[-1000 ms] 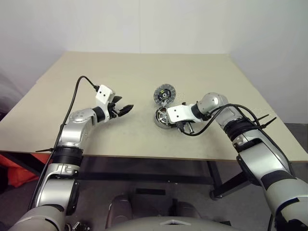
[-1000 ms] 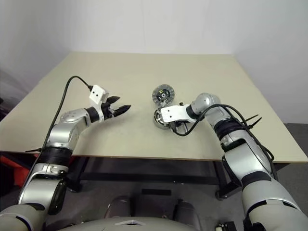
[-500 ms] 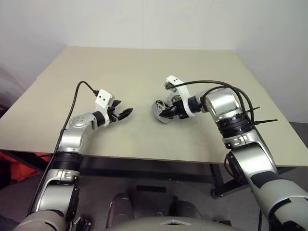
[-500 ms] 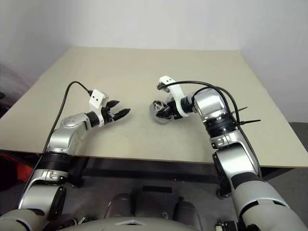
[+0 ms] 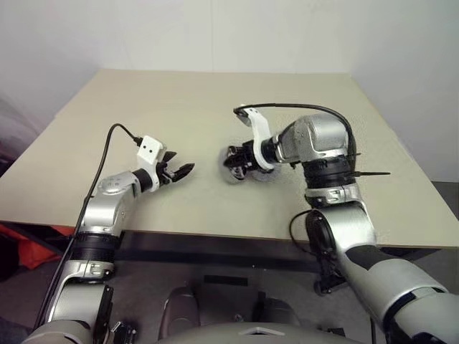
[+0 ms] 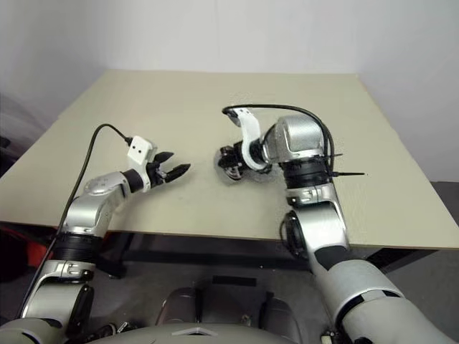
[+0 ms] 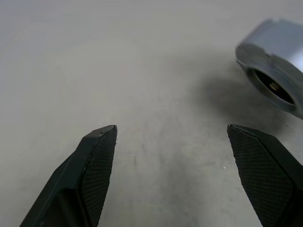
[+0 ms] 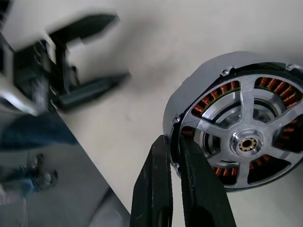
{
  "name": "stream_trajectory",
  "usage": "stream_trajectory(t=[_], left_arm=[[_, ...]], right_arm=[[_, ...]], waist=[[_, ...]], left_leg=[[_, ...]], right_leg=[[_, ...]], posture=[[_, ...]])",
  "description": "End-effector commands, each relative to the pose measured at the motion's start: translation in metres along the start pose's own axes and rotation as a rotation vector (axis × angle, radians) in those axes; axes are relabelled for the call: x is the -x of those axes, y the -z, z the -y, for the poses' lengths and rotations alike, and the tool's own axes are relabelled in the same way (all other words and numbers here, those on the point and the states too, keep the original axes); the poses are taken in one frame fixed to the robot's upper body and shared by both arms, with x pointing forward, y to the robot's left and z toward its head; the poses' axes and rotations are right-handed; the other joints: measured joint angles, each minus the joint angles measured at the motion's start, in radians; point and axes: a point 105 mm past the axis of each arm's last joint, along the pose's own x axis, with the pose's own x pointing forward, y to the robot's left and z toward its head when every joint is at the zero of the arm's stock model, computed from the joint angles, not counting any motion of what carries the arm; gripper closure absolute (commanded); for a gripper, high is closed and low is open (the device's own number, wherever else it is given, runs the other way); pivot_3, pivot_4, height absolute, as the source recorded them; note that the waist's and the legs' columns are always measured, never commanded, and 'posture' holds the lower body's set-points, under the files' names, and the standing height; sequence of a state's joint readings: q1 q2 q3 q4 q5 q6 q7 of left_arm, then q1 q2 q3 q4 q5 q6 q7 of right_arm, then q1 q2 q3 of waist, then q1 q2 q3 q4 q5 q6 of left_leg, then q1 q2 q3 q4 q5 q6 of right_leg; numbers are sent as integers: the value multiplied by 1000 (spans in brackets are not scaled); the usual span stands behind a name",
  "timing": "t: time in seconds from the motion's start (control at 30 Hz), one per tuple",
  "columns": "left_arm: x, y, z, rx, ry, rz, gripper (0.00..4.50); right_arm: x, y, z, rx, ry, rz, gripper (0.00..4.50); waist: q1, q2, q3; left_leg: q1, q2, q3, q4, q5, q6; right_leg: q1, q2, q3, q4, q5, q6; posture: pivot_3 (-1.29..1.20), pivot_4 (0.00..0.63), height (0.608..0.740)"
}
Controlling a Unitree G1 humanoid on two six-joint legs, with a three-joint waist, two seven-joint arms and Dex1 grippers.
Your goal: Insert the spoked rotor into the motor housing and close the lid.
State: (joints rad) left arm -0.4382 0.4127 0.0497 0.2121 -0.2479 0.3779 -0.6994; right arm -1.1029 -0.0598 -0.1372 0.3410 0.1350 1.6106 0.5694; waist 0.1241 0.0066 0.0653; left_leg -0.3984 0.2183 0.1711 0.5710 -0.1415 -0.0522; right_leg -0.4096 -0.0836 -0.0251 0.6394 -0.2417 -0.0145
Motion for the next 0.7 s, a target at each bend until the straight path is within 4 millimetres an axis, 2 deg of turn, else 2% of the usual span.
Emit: stream_trajectory(t=[0.03, 0.17, 0.3, 0.33, 0.5, 0.7], left_arm=[[6, -15, -4, -30, -23, 45, 561], [7, -17, -6, -30, -33, 49, 561], [9, -16, -6, -28, -38, 49, 561], [9, -15, -6, -27, -39, 49, 561], [8, -16, -6, -25, -42, 50, 561], [6, -16, -6, -28, -39, 51, 561]], right_arm=[[1, -15, 4, -36, 78, 67, 4469], [-19, 3, 24, -76, 145, 33, 4469], [-25, 11, 33, -69, 184, 15, 4469], [-25, 11, 34, -65, 192, 18, 3822], [-25, 4, 34, -52, 220, 44, 2179], [-17, -9, 28, -47, 213, 77, 83]], waist=[[1, 0, 0], [5, 0, 0], [7, 0, 0], [8, 0, 0], [10, 0, 0], [1, 0, 0]], left_leg=[[0, 0, 0, 0, 0, 0], [-1, -1, 0, -1, 0, 0], [3, -3, -1, -1, 0, 0], [4, -3, -1, -1, 0, -1], [7, -4, -1, -1, 3, -5], [8, -3, -1, -4, 6, -10]], right_leg=[[0, 0, 0, 0, 0, 0], [0, -1, 0, -1, 1, 2], [5, -2, 0, 0, 0, 2], [5, -3, 0, 0, 0, 1], [8, -3, 0, 0, -3, 8], [7, -2, 0, 1, 0, 5]], posture=[[0, 0, 740], [0, 0, 740], [0, 0, 740], [0, 0, 740], [0, 0, 740], [0, 0, 740]])
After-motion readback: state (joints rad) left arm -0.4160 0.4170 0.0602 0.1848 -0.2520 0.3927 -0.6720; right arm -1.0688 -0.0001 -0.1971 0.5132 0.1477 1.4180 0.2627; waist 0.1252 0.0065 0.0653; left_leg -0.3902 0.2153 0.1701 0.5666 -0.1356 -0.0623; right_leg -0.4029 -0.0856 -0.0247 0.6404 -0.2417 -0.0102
